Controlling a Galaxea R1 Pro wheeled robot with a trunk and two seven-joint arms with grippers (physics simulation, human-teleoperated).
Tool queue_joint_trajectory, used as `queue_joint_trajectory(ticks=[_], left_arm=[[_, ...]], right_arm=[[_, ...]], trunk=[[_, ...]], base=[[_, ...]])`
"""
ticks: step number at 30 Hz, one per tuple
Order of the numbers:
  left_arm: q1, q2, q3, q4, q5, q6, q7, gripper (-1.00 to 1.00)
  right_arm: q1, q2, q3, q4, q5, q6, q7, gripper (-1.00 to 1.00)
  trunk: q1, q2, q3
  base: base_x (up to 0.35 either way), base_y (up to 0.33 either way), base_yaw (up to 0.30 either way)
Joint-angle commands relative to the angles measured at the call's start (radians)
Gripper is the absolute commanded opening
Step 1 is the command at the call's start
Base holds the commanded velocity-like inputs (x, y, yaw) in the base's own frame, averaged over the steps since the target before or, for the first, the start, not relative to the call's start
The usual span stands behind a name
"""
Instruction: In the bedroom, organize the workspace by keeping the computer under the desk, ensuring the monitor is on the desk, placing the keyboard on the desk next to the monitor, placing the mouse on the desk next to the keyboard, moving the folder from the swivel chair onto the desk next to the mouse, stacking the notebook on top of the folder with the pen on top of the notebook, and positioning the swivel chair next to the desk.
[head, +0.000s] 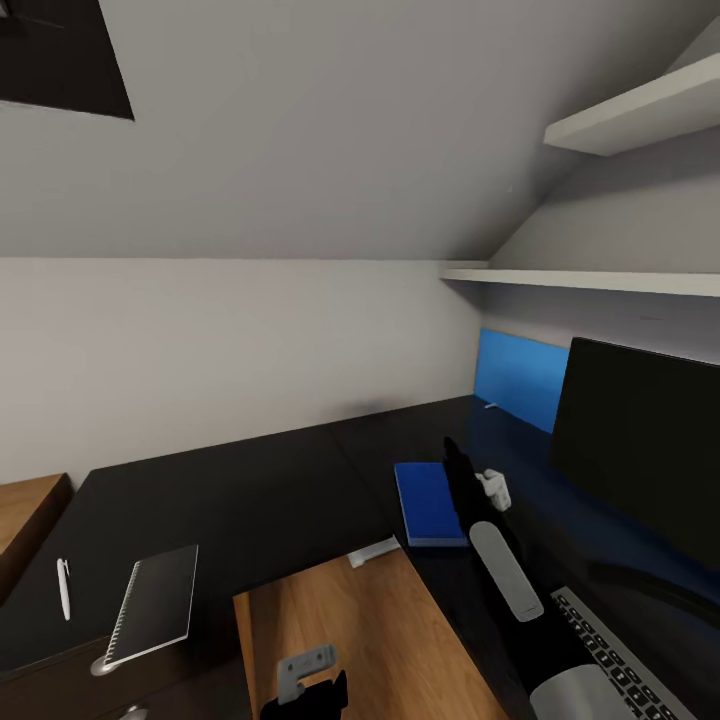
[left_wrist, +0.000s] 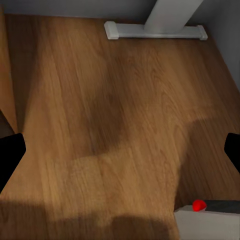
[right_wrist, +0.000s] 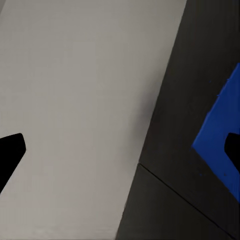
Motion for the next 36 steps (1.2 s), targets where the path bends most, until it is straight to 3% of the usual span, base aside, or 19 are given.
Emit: queue_joint_trajectory(ticks=[1,2,3,4,5,7,10,20,23,26,36], left_arm=[[-0.002,0.001,-0.003,-0.001,0.008,-0.007,0.003,1.0],[-0.002,0.001,-0.003,-0.001,0.008,-0.007,0.003,1.0],[-0.002,0.001,-0.003,0.005,0.009,-0.007,0.003,1.0],[-0.002,0.001,-0.003,0.009,0.008,-0.007,0.003,1.0],[-0.002,0.001,-0.003,0.01,0.008,-0.007,0.003,1.0],[-0.002,0.0,-0.003,0.012,0.008,-0.007,0.003,1.0],[-0.002,0.001,-0.003,0.013,0.008,-0.007,0.004,1.0],[-0.002,0.0,-0.003,0.014,0.008,-0.007,0.005,1.0],[-0.002,0.0,-0.003,0.013,0.008,-0.007,0.005,1.0],[-0.002,0.0,-0.003,0.016,0.008,-0.007,0.005,1.0],[-0.002,-0.004,-0.004,0.039,0.008,-0.007,0.003,1.0]], right_arm=[[-0.001,-0.007,0.003,-0.006,-0.01,0.051,-0.011,1.0],[-0.001,-0.011,0.002,-0.011,-0.01,0.086,-0.018,1.0],[-0.001,-0.033,-0.001,-0.065,-0.009,0.304,-0.136,1.0],[0.0,-0.041,-0.003,-0.127,-0.008,0.437,-0.271,1.0],[0.0,-0.044,-0.004,-0.153,-0.008,0.478,-0.321,1.0],[0.0,-0.051,-0.005,-0.249,-0.008,0.604,-0.502,1.0],[0.0,-0.063,-0.015,-0.345,-0.005,0.672,-0.635,1.0],[0.0,-0.076,-0.007,-0.371,0.005,0.699,-0.672,1.0],[0.0,-0.078,0.019,-0.372,0.038,0.701,-0.673,1.0],[0.0,-0.079,0.078,-0.374,0.09,0.702,-0.673,1.0],[0.0,-0.08,0.12,-0.375,0.104,0.701,-0.673,1.0]], trunk=[[0.0,-0.001,-0.001],[0.0,-0.001,-0.001],[0.0,-0.001,-0.001],[0.0,-0.001,-0.001],[0.0,-0.001,-0.001],[0.0,-0.001,-0.001],[0.0,-0.001,-0.001],[0.0,-0.001,-0.001],[0.0,-0.001,-0.001],[0.0,-0.001,-0.001],[0.0,-0.001,-0.001]], base=[[0.0,0.0,0.0],[0.0,0.0,0.0],[0.0,0.0,0.0],[0.0,0.0,0.0],[0.0,0.0,0.0],[0.0,0.0,0.0],[0.0,0.0,0.0],[0.0,0.0,0.124],[0.0,0.0,0.267],[0.0,0.0,0.277],[0.0,0.0,0.279]])
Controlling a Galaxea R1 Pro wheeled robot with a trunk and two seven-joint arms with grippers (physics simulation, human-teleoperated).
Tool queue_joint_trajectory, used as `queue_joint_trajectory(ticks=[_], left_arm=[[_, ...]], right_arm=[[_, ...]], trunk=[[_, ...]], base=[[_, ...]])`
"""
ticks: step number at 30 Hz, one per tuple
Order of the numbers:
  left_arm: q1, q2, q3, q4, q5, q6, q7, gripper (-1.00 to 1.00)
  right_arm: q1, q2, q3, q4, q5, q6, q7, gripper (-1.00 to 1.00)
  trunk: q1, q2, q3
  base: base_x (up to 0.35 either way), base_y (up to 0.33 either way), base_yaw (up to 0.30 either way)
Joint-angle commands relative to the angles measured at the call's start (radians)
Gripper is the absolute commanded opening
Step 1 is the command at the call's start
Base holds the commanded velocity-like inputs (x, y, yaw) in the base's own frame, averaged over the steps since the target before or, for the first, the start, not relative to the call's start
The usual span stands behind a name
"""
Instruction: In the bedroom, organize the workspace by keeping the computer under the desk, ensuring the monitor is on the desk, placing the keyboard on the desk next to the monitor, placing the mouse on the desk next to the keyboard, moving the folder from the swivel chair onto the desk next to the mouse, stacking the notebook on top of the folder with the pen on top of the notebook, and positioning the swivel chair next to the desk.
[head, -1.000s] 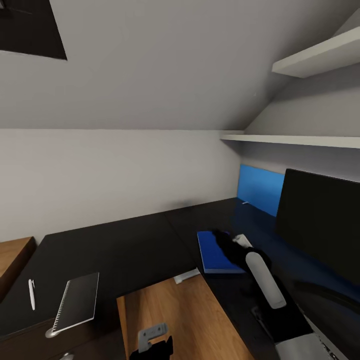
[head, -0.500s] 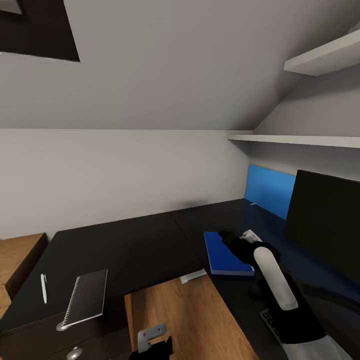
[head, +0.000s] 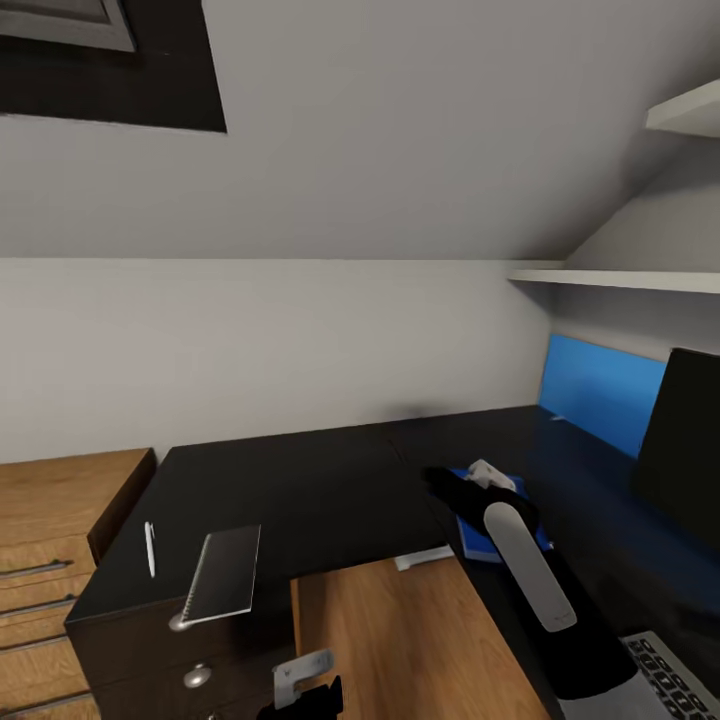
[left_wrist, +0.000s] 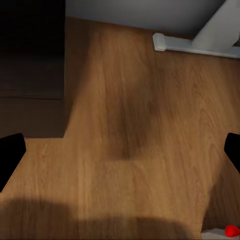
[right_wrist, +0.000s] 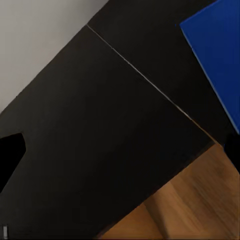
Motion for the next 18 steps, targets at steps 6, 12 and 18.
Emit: queue_joint_trajectory(ticks=[6,12,18], left_arm=[[-0.002,0.0,-0.003,-0.001,0.007,-0.007,0.004,1.0],[-0.002,0.001,-0.003,0.0,0.007,-0.007,0.005,1.0],[-0.002,0.002,0.002,0.0,0.008,-0.007,0.005,1.0]], right_arm=[[-0.001,-0.001,0.007,-0.001,-0.005,0.003,-0.007,1.0],[-0.001,0.0,0.012,0.0,0.002,0.003,-0.007,1.0],[-0.001,0.001,0.036,0.001,0.04,0.002,-0.007,1.0]], trunk=[[0.0,-0.001,-0.001],[0.0,-0.001,-0.001],[0.0,-0.001,-0.001]], base=[[0.0,0.0,0.279],[0.0,0.0,0.279],[0.0,0.0,0.279]])
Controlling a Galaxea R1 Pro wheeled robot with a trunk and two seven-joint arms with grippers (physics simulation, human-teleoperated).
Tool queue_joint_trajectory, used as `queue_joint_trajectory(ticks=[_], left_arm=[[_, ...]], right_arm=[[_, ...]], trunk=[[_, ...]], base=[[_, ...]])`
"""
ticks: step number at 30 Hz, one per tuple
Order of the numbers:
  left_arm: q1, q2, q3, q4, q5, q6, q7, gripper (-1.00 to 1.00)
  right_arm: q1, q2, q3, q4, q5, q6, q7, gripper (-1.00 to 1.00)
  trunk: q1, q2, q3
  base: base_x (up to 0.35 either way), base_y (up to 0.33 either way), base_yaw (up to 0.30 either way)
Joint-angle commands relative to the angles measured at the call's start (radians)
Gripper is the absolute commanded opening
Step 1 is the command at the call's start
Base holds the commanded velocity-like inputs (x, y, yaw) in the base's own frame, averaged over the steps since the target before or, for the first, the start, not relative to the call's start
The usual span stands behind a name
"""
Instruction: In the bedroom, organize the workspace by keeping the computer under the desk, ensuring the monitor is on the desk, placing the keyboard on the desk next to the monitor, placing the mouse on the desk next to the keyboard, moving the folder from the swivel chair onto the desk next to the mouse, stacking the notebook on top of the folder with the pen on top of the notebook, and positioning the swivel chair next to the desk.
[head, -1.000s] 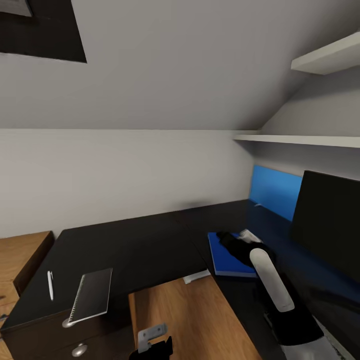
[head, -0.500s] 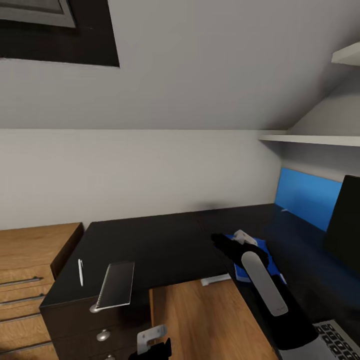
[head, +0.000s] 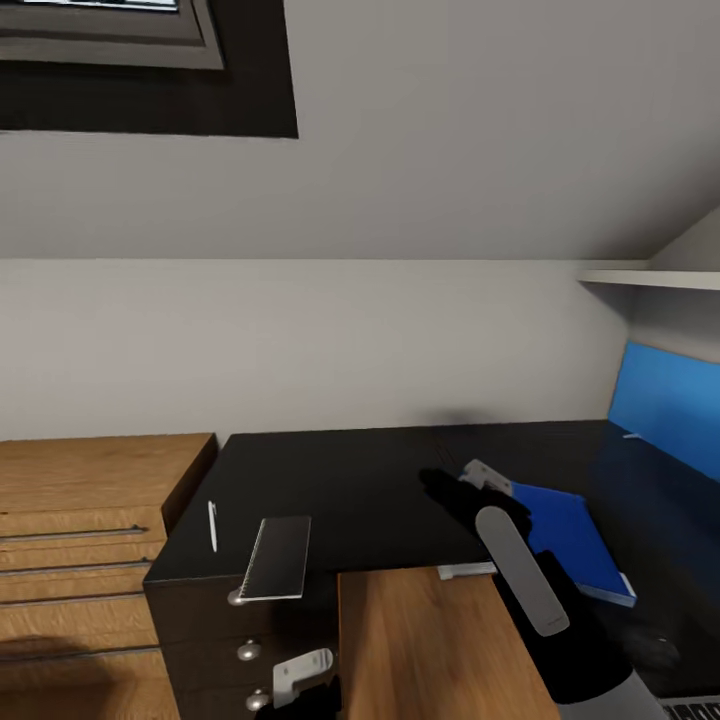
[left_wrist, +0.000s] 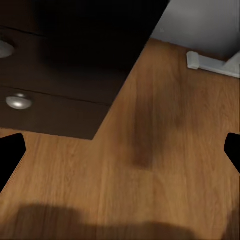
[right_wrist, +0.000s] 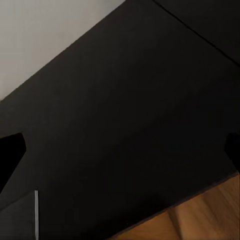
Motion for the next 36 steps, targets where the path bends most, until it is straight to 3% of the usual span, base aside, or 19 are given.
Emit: queue_joint_trajectory(ticks=[1,7,11,16,20,36], left_arm=[[-0.002,0.001,-0.003,-0.001,0.008,-0.007,0.004,1.0],[-0.002,0.002,0.003,0.005,0.008,-0.007,0.004,1.0],[-0.002,0.002,0.005,0.008,0.008,-0.007,0.004,1.0],[-0.002,0.002,0.019,0.008,0.008,-0.007,0.003,1.0],[-0.002,0.002,0.025,0.008,0.008,-0.007,0.003,1.0],[-0.002,0.001,0.025,0.008,0.007,-0.007,0.002,1.0]], right_arm=[[-0.001,-0.001,0.004,-0.001,-0.004,0.003,-0.008,1.0],[-0.001,0.001,0.023,0.001,0.006,0.003,-0.009,1.0],[-0.001,0.001,0.059,0.002,0.01,0.003,-0.009,1.0],[-0.001,0.004,0.076,0.002,0.061,0.003,-0.009,1.0],[-0.001,0.006,0.08,0.003,0.087,0.003,-0.009,1.0],[-0.001,0.007,0.082,0.003,0.093,0.003,-0.009,1.0]], trunk=[[0.0,-0.001,-0.001],[0.0,-0.001,-0.003],[0.0,-0.001,-0.005],[0.0,-0.001,-0.007],[0.0,-0.001,-0.01],[0.0,-0.001,-0.018]], base=[[0.0,0.0,0.279],[0.0,0.0,0.279],[0.0,0.0,0.276],[0.0,0.0,0.273],[0.0,0.0,0.272],[0.0,0.0,0.271]])
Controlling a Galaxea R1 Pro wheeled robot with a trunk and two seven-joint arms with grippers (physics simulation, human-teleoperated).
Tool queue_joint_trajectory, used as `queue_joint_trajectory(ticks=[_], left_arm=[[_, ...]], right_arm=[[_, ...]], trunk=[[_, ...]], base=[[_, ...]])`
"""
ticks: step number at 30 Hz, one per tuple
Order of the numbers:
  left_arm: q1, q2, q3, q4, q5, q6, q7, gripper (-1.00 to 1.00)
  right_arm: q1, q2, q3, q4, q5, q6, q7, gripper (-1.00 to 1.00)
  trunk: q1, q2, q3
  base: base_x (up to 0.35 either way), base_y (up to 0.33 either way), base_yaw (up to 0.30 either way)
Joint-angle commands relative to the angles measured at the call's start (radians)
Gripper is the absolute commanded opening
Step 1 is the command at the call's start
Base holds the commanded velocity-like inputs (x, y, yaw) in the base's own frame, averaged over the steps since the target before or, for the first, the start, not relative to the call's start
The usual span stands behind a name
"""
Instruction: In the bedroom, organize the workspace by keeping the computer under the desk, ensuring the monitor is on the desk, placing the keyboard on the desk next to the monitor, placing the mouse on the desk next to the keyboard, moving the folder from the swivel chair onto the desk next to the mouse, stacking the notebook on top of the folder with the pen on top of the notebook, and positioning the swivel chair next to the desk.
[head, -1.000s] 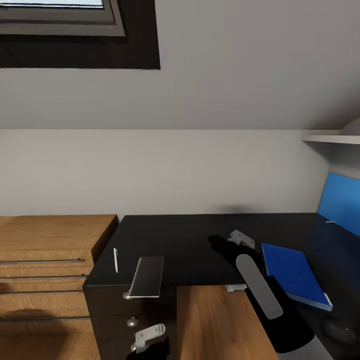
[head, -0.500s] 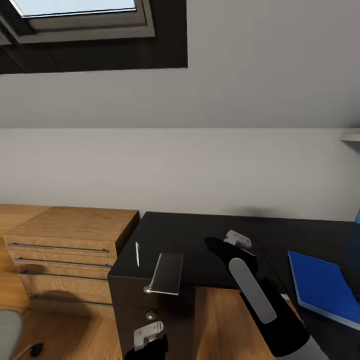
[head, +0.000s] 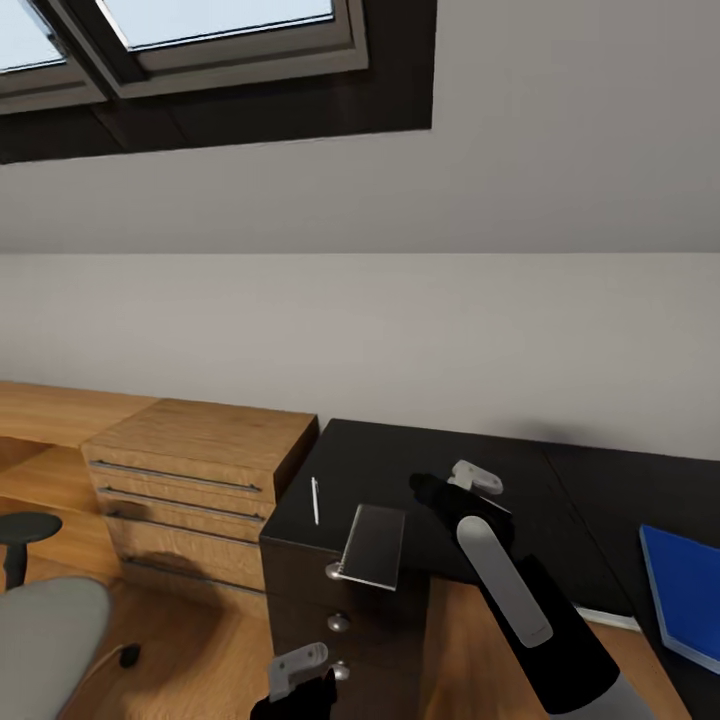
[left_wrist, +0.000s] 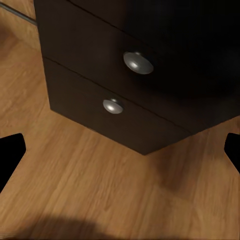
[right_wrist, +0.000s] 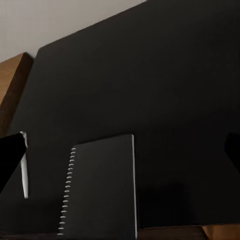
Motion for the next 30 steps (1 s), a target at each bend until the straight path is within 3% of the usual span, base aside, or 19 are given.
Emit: queue_joint_trajectory(ticks=[1,14,16,17,30], left_arm=[[-0.002,0.001,-0.004,-0.001,0.008,-0.007,0.003,1.0],[-0.002,0.0,-0.005,0.0,0.008,-0.006,0.001,1.0],[-0.002,0.0,-0.004,0.0,0.008,-0.006,0.001,1.0],[-0.002,0.001,-0.003,0.0,0.008,-0.006,0.001,1.0],[-0.002,0.002,0.0,-0.001,0.008,-0.005,0.002,1.0]], right_arm=[[-0.001,-0.001,0.001,-0.002,-0.006,0.004,-0.008,1.0],[-0.001,-0.001,0.006,0.0,-0.005,0.005,-0.008,1.0],[-0.001,-0.001,0.029,0.004,-0.005,0.005,-0.008,1.0],[-0.001,0.0,0.065,0.005,-0.003,0.005,-0.008,1.0],[-0.001,0.0,0.126,0.006,0.058,0.007,-0.009,1.0]], trunk=[[0.0,-0.001,-0.002],[0.0,-0.001,-0.009],[0.0,-0.001,-0.01],[0.0,-0.001,-0.01],[0.0,-0.001,-0.017]], base=[[0.023,0.021,0.27],[0.104,0.09,0.27],[0.007,0.006,0.27],[0.002,0.001,0.27],[0.0,0.0,0.27]])
